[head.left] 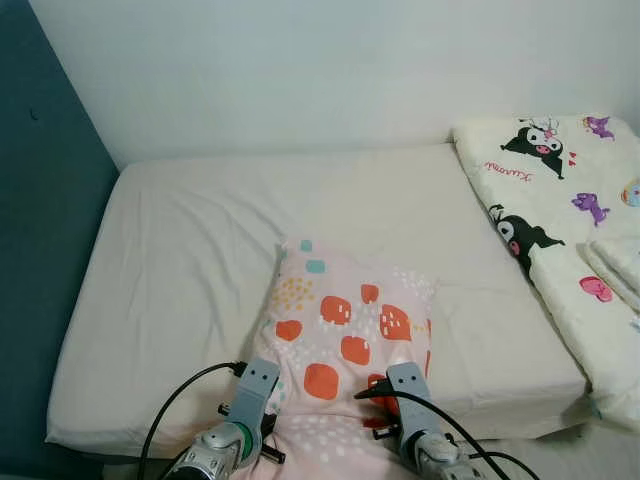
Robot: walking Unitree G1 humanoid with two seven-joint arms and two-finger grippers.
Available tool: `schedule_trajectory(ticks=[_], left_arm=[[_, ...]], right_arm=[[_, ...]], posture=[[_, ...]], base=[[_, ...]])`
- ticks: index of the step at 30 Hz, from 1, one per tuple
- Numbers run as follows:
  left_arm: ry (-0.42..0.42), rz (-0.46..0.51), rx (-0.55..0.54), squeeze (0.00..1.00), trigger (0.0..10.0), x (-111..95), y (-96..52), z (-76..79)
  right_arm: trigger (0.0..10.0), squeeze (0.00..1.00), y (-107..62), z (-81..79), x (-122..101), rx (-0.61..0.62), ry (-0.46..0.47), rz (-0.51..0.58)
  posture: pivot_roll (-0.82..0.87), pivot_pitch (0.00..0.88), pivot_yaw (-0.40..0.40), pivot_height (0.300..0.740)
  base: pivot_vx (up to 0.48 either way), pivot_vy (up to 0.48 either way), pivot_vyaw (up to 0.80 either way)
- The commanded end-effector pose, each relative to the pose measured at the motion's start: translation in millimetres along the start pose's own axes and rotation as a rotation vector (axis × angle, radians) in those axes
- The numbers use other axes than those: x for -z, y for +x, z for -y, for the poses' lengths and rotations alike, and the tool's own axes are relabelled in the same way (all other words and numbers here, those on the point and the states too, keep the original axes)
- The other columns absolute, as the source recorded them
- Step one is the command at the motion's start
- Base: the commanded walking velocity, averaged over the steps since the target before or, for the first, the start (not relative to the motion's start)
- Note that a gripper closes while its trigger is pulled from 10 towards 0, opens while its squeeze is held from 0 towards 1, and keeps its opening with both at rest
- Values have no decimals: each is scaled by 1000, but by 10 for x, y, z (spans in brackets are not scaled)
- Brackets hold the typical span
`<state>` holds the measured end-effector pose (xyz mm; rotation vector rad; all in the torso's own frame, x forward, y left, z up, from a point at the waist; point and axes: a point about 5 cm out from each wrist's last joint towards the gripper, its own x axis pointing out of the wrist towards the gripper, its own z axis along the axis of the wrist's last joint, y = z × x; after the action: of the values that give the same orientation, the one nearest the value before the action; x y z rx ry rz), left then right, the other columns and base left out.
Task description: Clean up the room
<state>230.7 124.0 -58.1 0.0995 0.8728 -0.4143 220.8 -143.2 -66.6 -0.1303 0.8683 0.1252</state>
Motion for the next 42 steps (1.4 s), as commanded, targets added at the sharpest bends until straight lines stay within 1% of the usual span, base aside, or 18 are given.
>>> schedule_trajectory(ticks=[1,9,13,14,15,16,17,18,21,24,27,31,37,42], left_arm=[[-2,-67,-6,0,10000,167,-23,-9],[1,-67,-7,0,10000,168,-24,-12],[2,-65,-11,0,10000,165,-23,-13],[25,-22,-48,0,10000,113,-26,-48],[25,-22,-48,0,10000,113,-26,-48],[42,10,-76,0,10000,74,-29,-73],[42,10,-76,0,10000,74,-29,-73],[52,37,-114,0,10000,41,-36,-107],[45,48,-131,0,10000,34,-42,-128],[37,45,-136,0,10000,45,-45,-136],[44,32,-124,0,10000,69,-43,-118],[93,-52,-69,0,10000,171,-32,-48],[122,-67,-55,0,10000,185,-26,-23],[122,-70,-57,0,10000,190,-27,-25]], right_arm=[[10000,0,-35,26,218,7,2,-82],[10000,0,-34,25,214,8,5,-81],[10000,0,-32,51,190,34,-1,-62],[10000,0,-31,85,161,62,4,-40],[10000,0,-31,85,161,62,4,-40],[10000,0,-31,108,141,81,8,-25],[10000,0,-31,108,141,81,8,-25],[10000,0,-31,134,123,99,15,-11],[10000,0,-33,169,101,122,38,7],[10000,0,-34,187,91,134,49,15],[10000,0,-31,177,84,128,34,13],[10000,0,-33,61,197,41,-30,-70],[10000,0,-35,57,206,43,-25,-68],[10000,0,-36,52,215,39,-23,-73]], posture=[[31,65,26,740],[31,66,27,740],[32,64,27,740],[29,65,28,740],[29,65,28,740],[29,65,28,740],[29,65,28,740],[28,64,28,740],[29,66,26,740],[29,65,26,740],[31,67,23,740],[30,65,24,740],[29,65,27,740],[30,65,28,740]], base=[[0,0,0],[0,0,0],[0,0,0],[0,0,0],[0,0,0],[0,0,0],[0,0,0],[0,0,0],[0,0,0],[0,0,0],[0,0,0],[0,0,0],[0,0,0],[0,0,0]])
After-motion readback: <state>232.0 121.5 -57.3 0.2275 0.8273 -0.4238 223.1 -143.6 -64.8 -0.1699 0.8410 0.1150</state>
